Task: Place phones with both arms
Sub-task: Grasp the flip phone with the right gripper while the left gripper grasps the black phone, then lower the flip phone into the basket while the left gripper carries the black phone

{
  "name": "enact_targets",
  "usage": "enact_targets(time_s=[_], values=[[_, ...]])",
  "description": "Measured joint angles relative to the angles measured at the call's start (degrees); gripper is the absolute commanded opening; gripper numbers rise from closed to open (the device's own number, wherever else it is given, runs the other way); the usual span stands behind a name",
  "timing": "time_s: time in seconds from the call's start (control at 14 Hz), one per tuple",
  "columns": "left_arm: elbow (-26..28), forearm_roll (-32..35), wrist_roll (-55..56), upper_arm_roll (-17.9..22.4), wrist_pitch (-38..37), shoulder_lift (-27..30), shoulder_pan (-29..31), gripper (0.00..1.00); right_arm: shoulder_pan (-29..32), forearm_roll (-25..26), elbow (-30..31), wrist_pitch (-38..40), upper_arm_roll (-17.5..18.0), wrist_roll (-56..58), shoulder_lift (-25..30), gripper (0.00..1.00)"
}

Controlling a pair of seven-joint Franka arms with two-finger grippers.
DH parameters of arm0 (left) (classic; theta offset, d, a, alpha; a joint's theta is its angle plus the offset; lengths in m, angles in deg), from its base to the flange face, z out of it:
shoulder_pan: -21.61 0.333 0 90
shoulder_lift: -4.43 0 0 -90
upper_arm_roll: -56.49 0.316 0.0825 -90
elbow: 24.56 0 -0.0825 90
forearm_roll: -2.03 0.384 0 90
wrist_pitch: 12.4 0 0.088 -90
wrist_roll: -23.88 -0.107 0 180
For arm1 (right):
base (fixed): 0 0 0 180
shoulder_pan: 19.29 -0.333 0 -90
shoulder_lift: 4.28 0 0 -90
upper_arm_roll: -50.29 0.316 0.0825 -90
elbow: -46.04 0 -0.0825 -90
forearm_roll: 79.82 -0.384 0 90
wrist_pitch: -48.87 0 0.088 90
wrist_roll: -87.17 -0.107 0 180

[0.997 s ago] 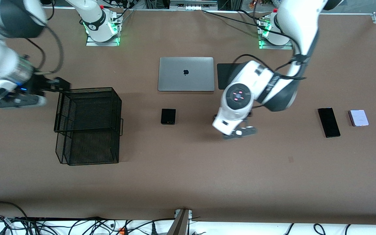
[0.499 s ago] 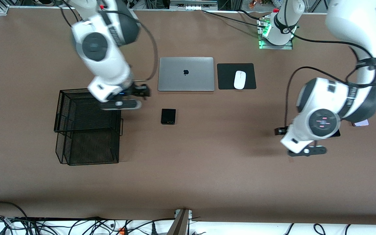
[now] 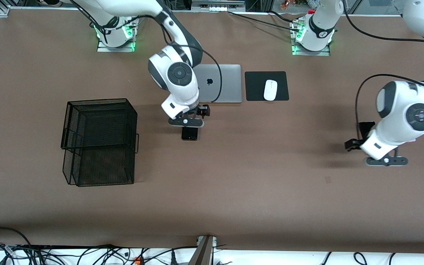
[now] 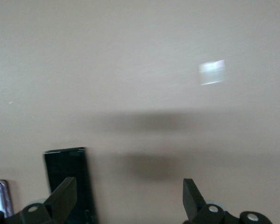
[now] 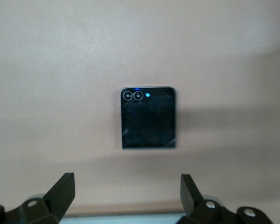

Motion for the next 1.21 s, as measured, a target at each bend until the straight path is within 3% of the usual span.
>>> enact_targets(time_s=[0.28, 0.78, 0.85, 0.93, 1.07, 1.14, 1.21], values=[[1.21, 0.0, -6.85, -0.08, 2.38, -4.41, 8.49, 1.0, 0.04, 2.76, 5.91, -10.22, -0.6, 0.03, -2.69, 1.0], [1.44, 0.0, -7.87, -0.28, 2.48, -9.13, 11.86, 1.0, 0.04, 3.26, 6.24, -15.2, -1.09, 0.08, -5.0, 1.0], [1.44, 0.0, -7.87, -0.3, 2.53, -9.68, 12.31, 1.0, 0.04, 3.71, 6.24, -15.43, -1.13, 0.08, -5.21, 0.88], [1.44, 0.0, -7.87, -0.3, 2.6, -10.01, 12.71, 1.0, 0.04, 4.16, 6.24, -15.51, -1.18, 0.08, -5.35, 0.65], [1.43, 0.0, -7.87, -0.31, 2.61, -10.17, 13.22, 1.0, 0.05, 5.31, 6.21, -15.66, -1.4, 0.08, -5.38, 0.35], [1.44, 0.0, -7.86, -0.35, 2.61, -10.22, 13.35, 1.0, 0.05, 5.68, 6.15, -15.68, -1.43, 0.08, -5.39, 0.23], [1.44, -0.07, -7.83, -0.4, 2.61, -10.33, 13.48, 1.0, 0.05, 5.85, 6.11, -15.7, -1.46, 0.08, -5.39, 0.2]])
